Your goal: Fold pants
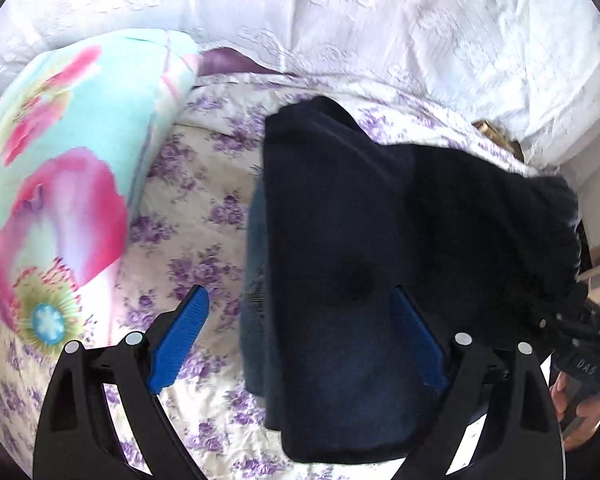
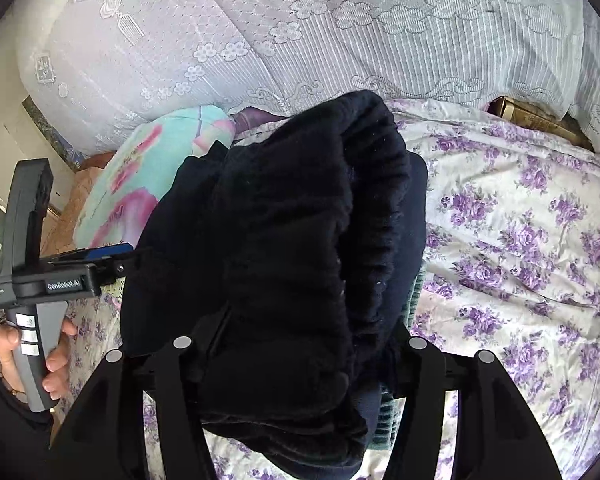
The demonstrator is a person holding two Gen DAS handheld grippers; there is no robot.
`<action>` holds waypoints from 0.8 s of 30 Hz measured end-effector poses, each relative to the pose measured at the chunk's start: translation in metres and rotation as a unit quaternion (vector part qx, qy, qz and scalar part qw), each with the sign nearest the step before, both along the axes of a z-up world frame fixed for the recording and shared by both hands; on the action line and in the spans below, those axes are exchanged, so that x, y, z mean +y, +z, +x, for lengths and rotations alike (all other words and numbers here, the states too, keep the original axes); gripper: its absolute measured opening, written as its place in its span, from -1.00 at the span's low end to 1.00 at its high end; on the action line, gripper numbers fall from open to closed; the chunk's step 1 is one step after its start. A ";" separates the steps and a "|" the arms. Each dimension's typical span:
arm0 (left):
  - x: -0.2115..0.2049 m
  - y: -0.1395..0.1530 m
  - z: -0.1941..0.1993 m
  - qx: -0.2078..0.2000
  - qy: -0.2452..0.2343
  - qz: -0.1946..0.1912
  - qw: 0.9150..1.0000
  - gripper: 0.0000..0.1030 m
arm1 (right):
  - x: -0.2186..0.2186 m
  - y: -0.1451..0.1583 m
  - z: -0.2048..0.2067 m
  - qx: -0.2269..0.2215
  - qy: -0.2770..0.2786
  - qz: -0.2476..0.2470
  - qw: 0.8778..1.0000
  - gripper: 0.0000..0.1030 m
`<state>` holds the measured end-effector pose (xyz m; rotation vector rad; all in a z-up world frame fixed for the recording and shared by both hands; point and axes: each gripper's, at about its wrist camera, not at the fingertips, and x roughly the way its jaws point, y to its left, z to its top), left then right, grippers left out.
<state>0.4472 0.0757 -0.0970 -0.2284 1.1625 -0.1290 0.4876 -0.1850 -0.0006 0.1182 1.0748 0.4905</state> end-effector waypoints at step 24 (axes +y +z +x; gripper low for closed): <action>-0.045 0.093 -0.255 -0.150 0.040 0.063 0.986 0.90 | -0.038 0.075 -0.226 -0.108 -0.156 -0.158 0.969 0.93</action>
